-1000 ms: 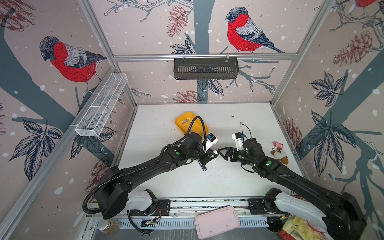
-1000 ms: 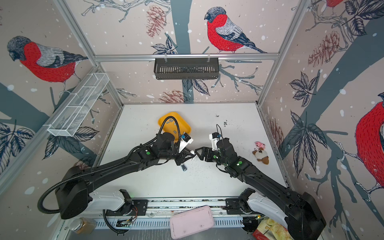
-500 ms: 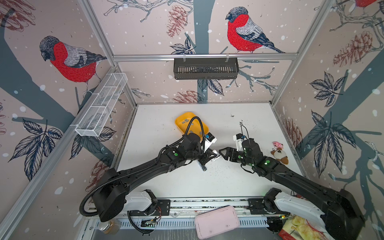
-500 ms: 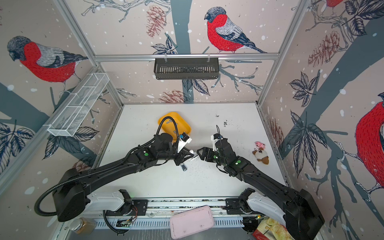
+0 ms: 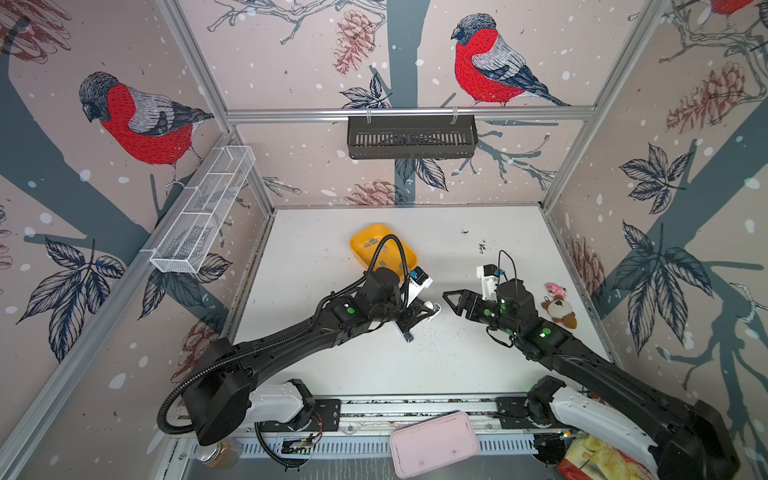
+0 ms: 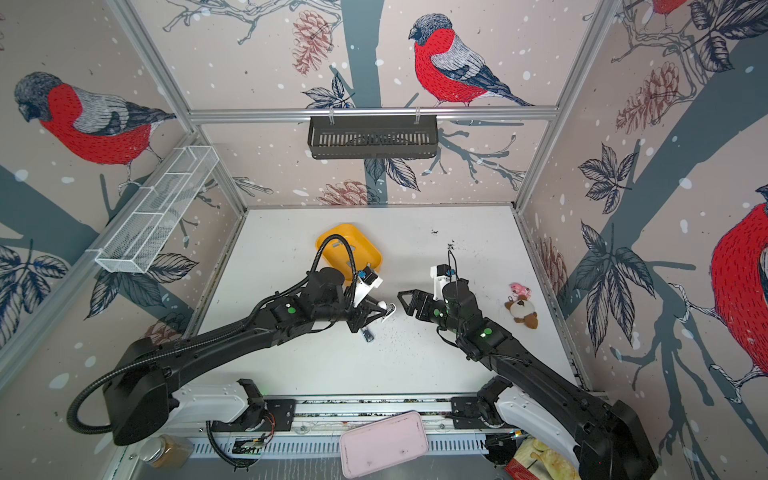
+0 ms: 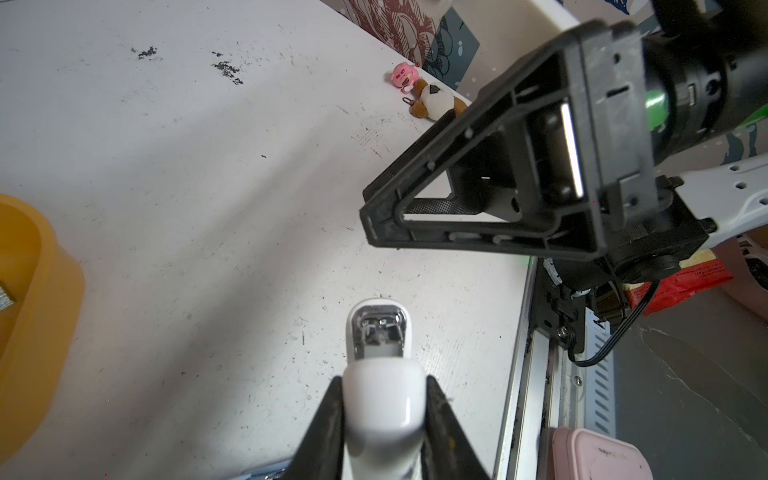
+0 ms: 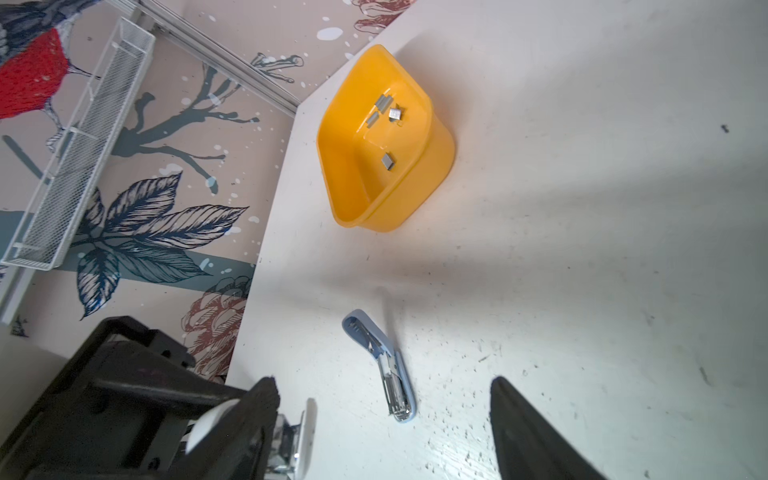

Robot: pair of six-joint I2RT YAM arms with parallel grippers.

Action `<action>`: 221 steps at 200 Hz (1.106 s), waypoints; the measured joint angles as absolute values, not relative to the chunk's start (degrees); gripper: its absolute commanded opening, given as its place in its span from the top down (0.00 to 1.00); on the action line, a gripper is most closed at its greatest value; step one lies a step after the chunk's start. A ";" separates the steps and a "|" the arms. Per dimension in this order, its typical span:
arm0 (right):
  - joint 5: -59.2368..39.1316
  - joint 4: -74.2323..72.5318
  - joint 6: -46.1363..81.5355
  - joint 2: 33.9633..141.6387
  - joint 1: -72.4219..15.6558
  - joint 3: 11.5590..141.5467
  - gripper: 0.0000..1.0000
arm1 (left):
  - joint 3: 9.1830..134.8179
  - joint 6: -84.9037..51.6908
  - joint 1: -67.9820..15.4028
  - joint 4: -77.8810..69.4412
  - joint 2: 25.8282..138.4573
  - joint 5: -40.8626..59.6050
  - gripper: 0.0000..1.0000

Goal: Load the staples into the stapler

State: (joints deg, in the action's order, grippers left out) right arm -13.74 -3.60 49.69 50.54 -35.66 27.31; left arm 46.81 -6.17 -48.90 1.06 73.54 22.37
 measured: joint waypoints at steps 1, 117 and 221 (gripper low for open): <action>-13.80 -3.68 49.69 50.54 -35.66 27.31 0.19 | 46.81 -6.17 -48.90 1.04 73.54 22.37 0.84; -20.12 -6.76 49.17 55.40 -37.80 28.01 0.19 | 46.19 -6.72 -48.90 0.12 73.21 22.41 0.85; -18.98 -3.86 46.59 56.88 -37.85 28.16 0.18 | 45.60 -7.09 -48.90 0.30 71.53 21.43 0.86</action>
